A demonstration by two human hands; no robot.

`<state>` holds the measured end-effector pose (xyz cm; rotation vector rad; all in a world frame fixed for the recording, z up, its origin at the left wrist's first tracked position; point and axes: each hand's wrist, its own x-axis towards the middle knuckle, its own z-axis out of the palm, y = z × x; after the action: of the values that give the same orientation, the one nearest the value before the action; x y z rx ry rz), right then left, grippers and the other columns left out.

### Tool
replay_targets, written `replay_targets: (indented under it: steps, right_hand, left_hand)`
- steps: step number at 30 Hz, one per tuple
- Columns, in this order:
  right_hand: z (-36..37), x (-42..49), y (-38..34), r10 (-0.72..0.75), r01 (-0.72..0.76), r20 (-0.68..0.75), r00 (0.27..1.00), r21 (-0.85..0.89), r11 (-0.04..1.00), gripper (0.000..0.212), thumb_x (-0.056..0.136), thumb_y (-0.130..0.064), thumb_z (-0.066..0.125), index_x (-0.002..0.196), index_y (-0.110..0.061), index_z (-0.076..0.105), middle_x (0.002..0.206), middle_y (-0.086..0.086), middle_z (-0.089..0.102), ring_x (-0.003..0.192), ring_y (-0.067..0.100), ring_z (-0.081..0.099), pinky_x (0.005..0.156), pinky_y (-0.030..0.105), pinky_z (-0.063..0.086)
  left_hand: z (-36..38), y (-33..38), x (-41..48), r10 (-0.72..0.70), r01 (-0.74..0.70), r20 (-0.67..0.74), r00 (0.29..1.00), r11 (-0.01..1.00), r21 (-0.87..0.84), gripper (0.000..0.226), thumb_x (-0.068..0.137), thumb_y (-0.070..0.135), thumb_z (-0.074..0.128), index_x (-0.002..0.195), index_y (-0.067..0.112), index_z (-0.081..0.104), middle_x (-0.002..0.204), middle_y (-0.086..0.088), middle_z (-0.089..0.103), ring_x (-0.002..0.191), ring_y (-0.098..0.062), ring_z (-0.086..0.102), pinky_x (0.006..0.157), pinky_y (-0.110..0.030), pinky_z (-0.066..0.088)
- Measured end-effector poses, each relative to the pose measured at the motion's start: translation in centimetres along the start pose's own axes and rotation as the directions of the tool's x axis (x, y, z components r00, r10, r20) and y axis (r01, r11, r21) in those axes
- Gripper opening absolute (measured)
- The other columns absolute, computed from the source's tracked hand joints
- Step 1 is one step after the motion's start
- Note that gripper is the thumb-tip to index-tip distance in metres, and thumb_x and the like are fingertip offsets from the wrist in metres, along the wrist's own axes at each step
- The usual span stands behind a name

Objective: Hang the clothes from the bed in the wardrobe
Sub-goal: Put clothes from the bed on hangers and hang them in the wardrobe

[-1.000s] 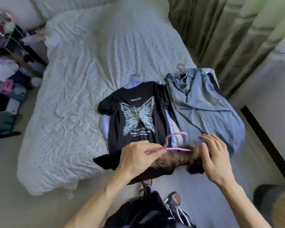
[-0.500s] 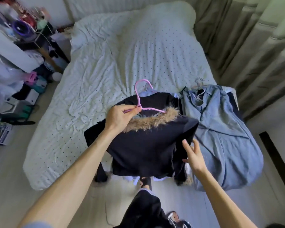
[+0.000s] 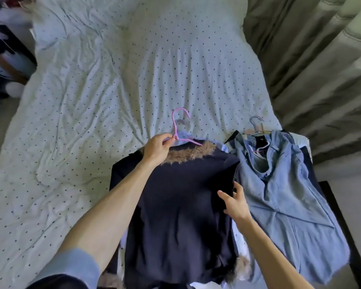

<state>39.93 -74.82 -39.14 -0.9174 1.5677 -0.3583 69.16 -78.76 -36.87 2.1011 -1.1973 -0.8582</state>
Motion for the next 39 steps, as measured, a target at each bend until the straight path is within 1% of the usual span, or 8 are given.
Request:
replay_targets:
  steps: [3,7,10,15,21,26,30,39]
  right_hand:
    - [1.4,3.9,-1.9,0.016,-0.017,-0.016,1.000,-0.011,1.000,0.066,0.095,-0.020,0.065,0.150,-0.027,0.029,0.134,0.000,0.058,0.100,0.004,0.060,0.081,0.033,0.050]
    - [2.8,8.6,-2.7,0.056,-0.060,-0.054,0.997,-0.092,0.994,0.070,0.092,-0.025,0.068,0.150,-0.033,0.030,0.140,-0.003,0.051,0.131,0.017,0.050,0.110,0.049,0.042]
    - [3.6,11.1,-3.1,0.041,-0.059,-0.078,0.996,-0.247,0.967,0.070,0.092,-0.027,0.067,0.150,-0.034,0.030,0.146,-0.001,0.046,0.138,0.018,0.043,0.114,0.039,0.036]
    - [4.7,13.7,-0.8,-0.127,0.079,-0.007,0.992,-0.747,0.660,0.075,0.096,-0.032,0.057,0.158,-0.022,0.016,0.158,-0.002,0.034,0.140,0.028,0.031,0.114,0.039,0.030]
    - [6.1,15.4,4.7,-0.147,0.103,0.044,0.988,-0.901,0.421,0.089,0.091,-0.040,0.060,0.160,-0.018,0.009,0.166,0.002,0.017,0.147,0.028,0.026,0.113,0.046,0.034]
    - [5.7,14.1,6.8,-0.107,0.141,0.107,0.988,-0.912,0.384,0.084,0.094,-0.036,0.055,0.160,-0.016,0.006,0.167,0.006,0.008,0.153,0.025,0.013,0.122,0.039,0.018]
    - [4.0,10.8,6.2,0.006,0.156,0.171,0.985,-0.913,0.377,0.064,0.101,-0.036,0.044,0.158,-0.023,0.018,0.167,0.001,0.003,0.154,0.020,0.004,0.124,0.035,0.012]
    - [-3.1,-1.2,7.3,-0.051,0.122,0.111,0.992,-0.866,0.485,0.045,0.094,-0.038,0.032,0.129,-0.027,0.058,0.135,-0.011,0.057,0.136,0.019,0.042,0.106,0.030,0.041]
  left_hand:
    - [1.7,-2.8,5.8,-0.068,0.068,-0.013,0.998,0.998,0.008,0.027,0.100,0.040,0.054,0.113,0.022,0.069,0.115,-0.001,0.069,0.107,-0.021,0.062,0.089,-0.035,0.049]
    - [4.4,-6.2,11.9,-0.111,0.110,0.021,0.994,0.993,0.042,0.027,0.101,0.041,0.051,0.113,0.022,0.068,0.111,-0.002,0.063,0.103,-0.022,0.060,0.086,-0.034,0.047]
    - [6.8,-8.9,15.7,-0.150,0.150,0.000,0.989,0.986,0.070,0.026,0.102,0.040,0.051,0.111,0.023,0.068,0.106,-0.003,0.059,0.096,-0.023,0.059,0.083,-0.036,0.048]
    - [11.8,-13.1,19.3,-0.120,0.135,-0.095,0.988,0.977,0.165,0.027,0.103,0.034,0.050,0.115,0.021,0.069,0.101,-0.007,0.063,0.089,-0.027,0.060,0.073,-0.037,0.046]
    - [17.3,-18.4,20.2,0.068,-0.025,-0.122,0.990,0.946,0.323,0.037,0.098,0.019,0.052,0.134,0.024,0.061,0.098,-0.010,0.065,0.087,-0.033,0.060,0.077,-0.046,0.051]
    - [17.1,-18.3,19.7,0.005,-0.022,0.037,0.999,0.889,0.457,0.052,0.103,0.028,0.037,0.154,0.027,0.032,0.143,-0.014,0.049,0.129,-0.039,0.046,0.107,-0.051,0.038]
    - [14.7,-15.7,16.1,-0.107,0.061,0.060,0.992,0.855,0.515,0.054,0.102,0.034,0.037,0.155,0.026,0.030,0.155,-0.012,0.035,0.141,-0.034,0.034,0.115,-0.054,0.026]
    - [12.4,-8.1,-6.1,-0.199,-0.181,0.483,0.853,0.754,0.631,0.061,0.103,0.041,0.036,0.159,0.026,0.017,0.167,-0.004,0.007,0.153,-0.023,0.010,0.121,-0.048,0.016]
